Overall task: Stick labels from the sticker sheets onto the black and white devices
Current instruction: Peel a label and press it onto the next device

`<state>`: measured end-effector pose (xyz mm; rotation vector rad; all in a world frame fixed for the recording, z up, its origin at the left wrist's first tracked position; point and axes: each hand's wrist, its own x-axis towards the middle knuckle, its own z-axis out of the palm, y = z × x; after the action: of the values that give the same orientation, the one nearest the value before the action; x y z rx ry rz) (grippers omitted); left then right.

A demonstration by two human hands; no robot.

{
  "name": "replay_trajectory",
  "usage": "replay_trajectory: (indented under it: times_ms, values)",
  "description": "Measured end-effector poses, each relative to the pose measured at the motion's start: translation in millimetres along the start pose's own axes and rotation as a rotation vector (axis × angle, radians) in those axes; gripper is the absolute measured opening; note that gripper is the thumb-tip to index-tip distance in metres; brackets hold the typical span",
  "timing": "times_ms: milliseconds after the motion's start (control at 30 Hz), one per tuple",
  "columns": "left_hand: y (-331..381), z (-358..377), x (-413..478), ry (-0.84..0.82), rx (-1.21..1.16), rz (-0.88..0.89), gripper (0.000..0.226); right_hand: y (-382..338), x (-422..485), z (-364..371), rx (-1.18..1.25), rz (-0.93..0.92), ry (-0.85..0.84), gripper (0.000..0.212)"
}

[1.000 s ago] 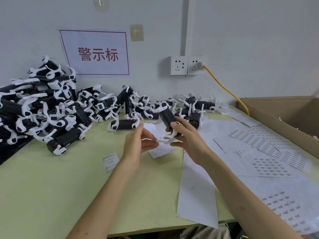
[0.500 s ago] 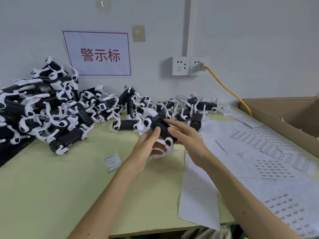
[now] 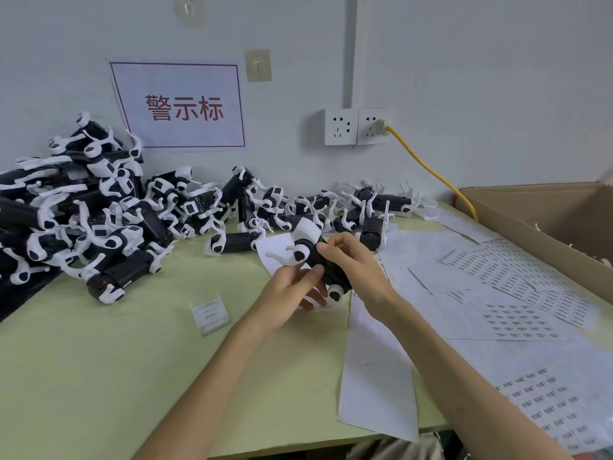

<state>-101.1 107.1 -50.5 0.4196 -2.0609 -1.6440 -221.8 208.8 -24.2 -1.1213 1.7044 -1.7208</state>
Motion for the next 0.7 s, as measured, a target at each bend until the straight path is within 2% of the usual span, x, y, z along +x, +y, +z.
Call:
replay_trajectory:
  times_ms: [100, 167, 233, 400, 600, 700]
  values:
    - [-0.7, 0.5, -0.5, -0.006, 0.055, -0.001, 0.026, -3.5, -1.8, -1.2, 0.019, 0.069, -0.012, 0.036]
    - [0.0, 0.4, -1.2, -0.005, 0.068, -0.005, 0.022, -3.3, -1.9, -2.3, 0.025, 0.085, -0.017, 0.028]
    - [0.8, 0.6, -2.2, -0.008, 0.087, -0.011, 0.021, -3.3, -1.7, -2.9, 0.032, 0.093, -0.006, 0.022]
    - [1.1, 1.3, -3.5, -0.027, 0.12, -0.024, 0.024, -1.6, 0.4, -1.3, 0.046, 0.114, 0.068, 0.023]
    - [4.8, 2.0, -5.2, 0.003, 0.089, -0.025, 0.018, 1.3, 2.9, -2.8, 0.034, 0.098, 0.049, 0.024]
    - [7.3, 1.7, -6.5, 0.016, -0.039, -0.062, 0.022, 2.8, 3.8, -5.0, 0.036, 0.072, 0.031, 0.025]
